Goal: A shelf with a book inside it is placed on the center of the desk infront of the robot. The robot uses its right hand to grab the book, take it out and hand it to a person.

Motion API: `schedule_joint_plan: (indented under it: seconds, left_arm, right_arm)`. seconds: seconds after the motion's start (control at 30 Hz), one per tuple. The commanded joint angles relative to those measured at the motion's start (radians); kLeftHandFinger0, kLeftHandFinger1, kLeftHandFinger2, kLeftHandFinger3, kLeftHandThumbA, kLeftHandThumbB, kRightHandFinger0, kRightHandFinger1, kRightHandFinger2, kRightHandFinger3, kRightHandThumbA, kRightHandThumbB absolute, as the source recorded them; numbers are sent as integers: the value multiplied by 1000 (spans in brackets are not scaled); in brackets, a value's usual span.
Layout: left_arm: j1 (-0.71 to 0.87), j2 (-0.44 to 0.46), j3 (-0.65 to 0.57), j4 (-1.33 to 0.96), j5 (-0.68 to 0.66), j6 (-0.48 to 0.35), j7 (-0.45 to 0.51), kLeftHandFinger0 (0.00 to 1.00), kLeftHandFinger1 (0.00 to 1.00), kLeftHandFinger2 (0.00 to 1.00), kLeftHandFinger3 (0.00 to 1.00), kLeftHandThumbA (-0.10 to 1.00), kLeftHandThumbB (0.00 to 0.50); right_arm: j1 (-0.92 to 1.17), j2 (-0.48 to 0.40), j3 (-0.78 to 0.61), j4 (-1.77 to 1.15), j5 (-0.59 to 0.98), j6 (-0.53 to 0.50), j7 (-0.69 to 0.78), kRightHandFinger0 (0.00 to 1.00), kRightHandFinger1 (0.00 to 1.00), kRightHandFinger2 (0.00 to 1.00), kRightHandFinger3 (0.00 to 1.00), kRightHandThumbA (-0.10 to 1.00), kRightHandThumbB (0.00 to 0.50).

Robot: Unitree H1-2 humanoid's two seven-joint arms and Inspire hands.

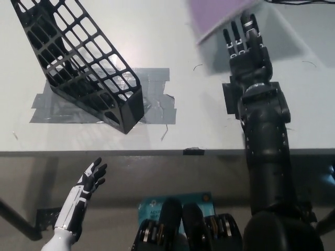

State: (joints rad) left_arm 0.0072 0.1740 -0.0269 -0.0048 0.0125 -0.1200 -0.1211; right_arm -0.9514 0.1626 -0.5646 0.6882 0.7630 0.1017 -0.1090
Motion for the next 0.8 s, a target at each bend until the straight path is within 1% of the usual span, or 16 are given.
schedule_joint_plan:
  seconds: [0.0,0.1,0.13,0.17,0.2,0.23,0.3,0.33,0.4,0.5,0.57,0.67,0.73,0.77]
  left_arm:
    - [-7,15,4,-31,-23,-14,-21,1000,1000,1000,1000,1000,256]
    - [-8,14,4,-31,-16,-11,-17,1000,1000,1000,1000,1000,262]
    - [-8,14,4,-32,-17,-9,-17,1000,1000,1000,1000,1000,261]
    - [-8,13,4,-34,-17,-7,-17,1000,1000,1000,1000,1000,260]
    - [-8,14,3,-33,-15,-11,-17,1000,1000,1000,1000,1000,251]
    - [-8,15,3,-32,-14,-14,-17,1000,1000,1000,1000,1000,249]
    - [-12,15,5,-32,-20,-9,-19,1000,1000,1000,1000,1000,248]
    - [-12,15,5,-32,-21,-8,-19,1000,1000,1000,1000,1000,249]
    - [-11,14,4,-34,-20,-8,-19,1000,1000,1000,1000,1000,265]
    - [-7,14,3,-34,-21,-9,-21,1000,1000,1000,1000,1000,257]
    - [-4,14,2,-31,-21,-14,-22,1000,1000,1000,1000,1000,264]
    - [3,13,0,-32,-18,-14,-20,1000,1000,1000,1000,1000,267]
    - [7,14,-1,-34,-17,-13,-22,1000,1000,1000,1000,1000,262]
    - [9,13,-3,-32,-11,-18,-20,1000,1000,1000,1000,1000,261]
  right_arm:
    - [10,-31,114,-194,37,34,276,1000,1000,1000,1000,1000,492]
    - [60,-29,149,-337,63,74,275,1000,1000,1000,1000,1000,488]
    - [76,-30,162,-376,64,80,280,1000,1000,1000,1000,1000,472]
    - [89,-32,173,-406,65,84,282,1000,1000,1000,1000,1000,472]
    - [133,-35,200,-504,74,105,282,1000,1000,1000,1000,1000,479]
    - [148,-36,209,-538,78,113,282,1000,1000,1000,1000,1000,480]
    - [226,-46,255,-703,78,140,272,1000,1000,1000,1000,1000,482]
    - [233,-48,260,-718,79,143,270,1000,1000,1000,1000,1000,482]
    - [325,-70,316,-881,29,153,260,1000,1000,1000,1000,1000,485]
    - [452,-92,371,-1065,-19,166,243,1000,1000,1000,1000,1000,494]
    - [561,-113,409,-1181,-54,150,263,1000,1000,1000,1000,1000,490]
    - [681,-136,447,-1247,-82,112,307,1000,1000,1000,1000,1000,478]
    - [753,-145,472,-1259,-142,64,335,1000,1000,1000,1000,1000,480]
    - [818,-156,495,-1247,-201,6,366,1000,1000,1000,1000,1000,464]
